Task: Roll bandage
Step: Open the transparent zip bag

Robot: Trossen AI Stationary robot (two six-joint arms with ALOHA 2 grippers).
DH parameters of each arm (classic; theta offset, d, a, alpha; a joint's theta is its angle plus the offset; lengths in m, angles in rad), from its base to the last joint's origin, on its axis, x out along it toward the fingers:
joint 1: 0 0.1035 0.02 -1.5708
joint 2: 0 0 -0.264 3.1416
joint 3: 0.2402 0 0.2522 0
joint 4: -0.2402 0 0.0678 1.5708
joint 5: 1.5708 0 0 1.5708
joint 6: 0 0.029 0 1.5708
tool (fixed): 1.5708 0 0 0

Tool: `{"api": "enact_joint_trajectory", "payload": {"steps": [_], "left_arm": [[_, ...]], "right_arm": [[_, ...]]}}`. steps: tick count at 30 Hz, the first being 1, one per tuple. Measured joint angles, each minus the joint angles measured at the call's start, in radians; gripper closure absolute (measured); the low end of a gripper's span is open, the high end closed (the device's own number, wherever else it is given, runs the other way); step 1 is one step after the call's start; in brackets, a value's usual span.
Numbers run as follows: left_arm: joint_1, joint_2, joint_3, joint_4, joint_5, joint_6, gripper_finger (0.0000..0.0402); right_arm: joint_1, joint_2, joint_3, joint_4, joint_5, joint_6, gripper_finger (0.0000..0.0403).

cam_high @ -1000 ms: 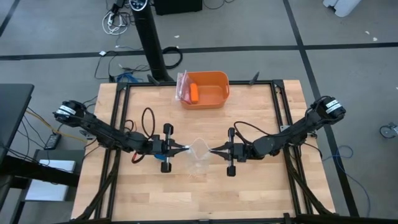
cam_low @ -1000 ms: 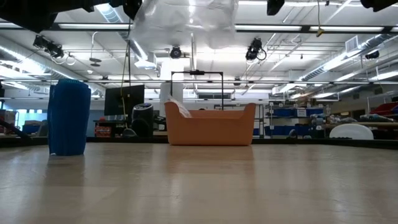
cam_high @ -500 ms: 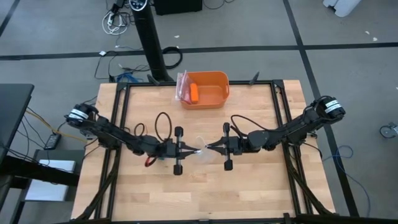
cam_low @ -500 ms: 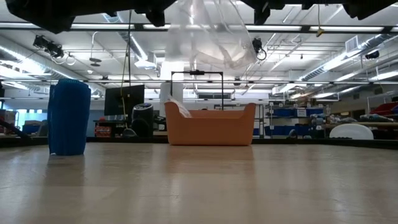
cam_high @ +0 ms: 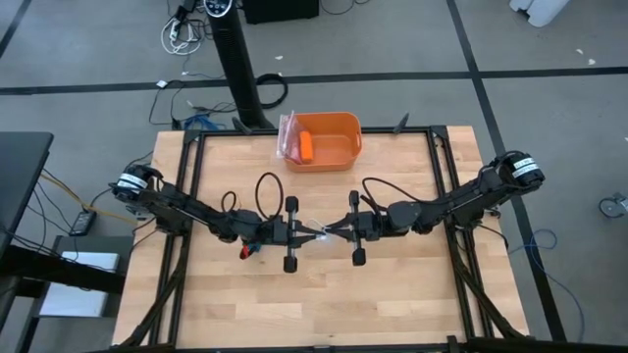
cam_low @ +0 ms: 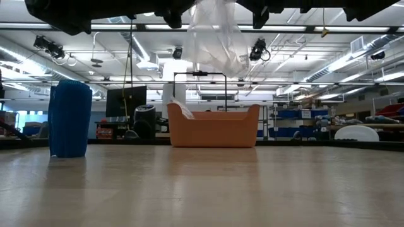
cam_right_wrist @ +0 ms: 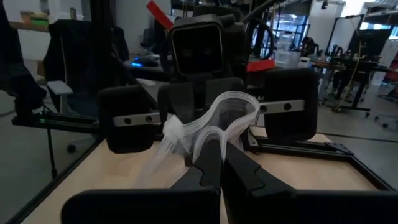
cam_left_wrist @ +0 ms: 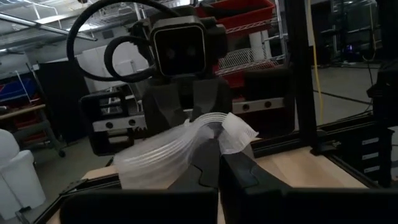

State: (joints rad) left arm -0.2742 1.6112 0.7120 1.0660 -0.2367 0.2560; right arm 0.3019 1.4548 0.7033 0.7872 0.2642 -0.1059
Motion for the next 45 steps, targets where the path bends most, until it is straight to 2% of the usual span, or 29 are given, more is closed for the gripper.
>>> {"api": "enact_joint_trajectory", "payload": {"steps": [4,10,14,29,34,39,45], "left_arm": [[0.004,0.000,-0.001,0.000,0.004,0.003,0.0401],[0.000,-0.005,-0.030,0.005,-0.008,0.006,0.0401],[-0.015,-0.034,-0.064,0.002,-0.066,0.028,0.0401],[-0.058,-0.052,-0.084,-0.044,-0.096,0.051,0.0401],[-0.062,-0.052,-0.084,-0.038,-0.115,0.057,0.0401],[-0.066,-0.053,-0.084,-0.038,-0.115,0.079,0.0401],[-0.096,-0.103,-0.106,-0.051,-0.153,0.135,0.0401]], "right_arm": [[0.011,-0.003,0.000,-0.038,0.010,0.000,0.0403],[0.046,-0.003,0.000,-0.165,0.093,0.036,0.0402],[0.068,-0.003,0.000,-0.244,0.136,0.077,0.0401],[0.110,-0.040,0.000,-0.241,0.197,0.078,0.0393],[0.108,-0.040,0.000,-0.249,0.197,0.110,0.0359],[0.117,-0.044,0.000,-0.254,0.202,0.107,0.0303],[0.165,-0.076,0.000,-0.275,0.320,0.102,0.0237]]}}
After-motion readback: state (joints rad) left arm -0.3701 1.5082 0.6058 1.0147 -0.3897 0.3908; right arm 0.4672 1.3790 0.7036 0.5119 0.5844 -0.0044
